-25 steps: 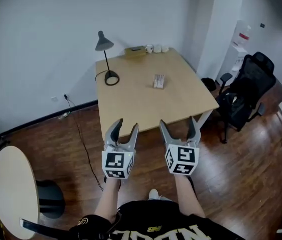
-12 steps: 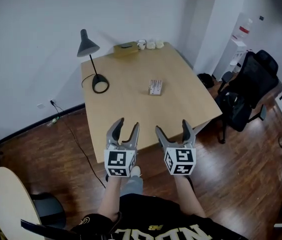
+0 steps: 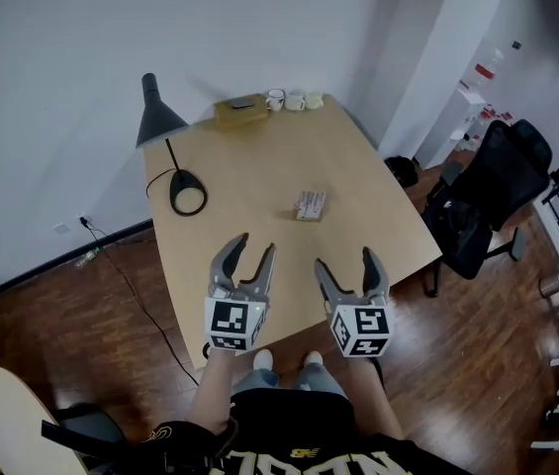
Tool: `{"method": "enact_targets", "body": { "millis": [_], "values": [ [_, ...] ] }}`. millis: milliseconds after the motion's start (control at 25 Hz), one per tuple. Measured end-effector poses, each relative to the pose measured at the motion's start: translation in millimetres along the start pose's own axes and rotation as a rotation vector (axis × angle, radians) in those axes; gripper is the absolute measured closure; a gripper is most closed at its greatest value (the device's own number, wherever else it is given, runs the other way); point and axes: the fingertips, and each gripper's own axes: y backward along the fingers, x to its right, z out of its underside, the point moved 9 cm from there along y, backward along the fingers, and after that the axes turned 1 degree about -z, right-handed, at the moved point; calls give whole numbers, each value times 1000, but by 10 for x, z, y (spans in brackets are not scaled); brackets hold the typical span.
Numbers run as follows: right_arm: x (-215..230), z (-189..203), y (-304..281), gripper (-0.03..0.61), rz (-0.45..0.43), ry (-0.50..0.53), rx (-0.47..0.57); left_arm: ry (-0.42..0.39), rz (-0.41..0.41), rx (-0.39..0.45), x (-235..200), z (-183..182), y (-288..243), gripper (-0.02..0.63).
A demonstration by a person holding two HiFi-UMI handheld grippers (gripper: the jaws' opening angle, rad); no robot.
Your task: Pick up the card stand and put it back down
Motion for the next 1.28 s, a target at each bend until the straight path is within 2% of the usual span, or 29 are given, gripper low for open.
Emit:
{"method": "enact_targets", "body": {
  "millis": [360, 720, 960, 1280],
  "values": [
    [376, -57, -530, 181, -42, -25, 26, -13, 31, -24, -67, 34, -523, 380],
    [666, 78, -887, 187, -45, -47, -22, -26, 97, -190, -144, 370, -961, 351],
    [877, 285, -956, 193, -22, -82, -84, 0, 98, -253, -384, 644, -1160, 309],
    [1092, 509, -1052, 198, -9, -116, -132, -50, 146, -379, -884, 1160, -1393, 248]
  ]
}}
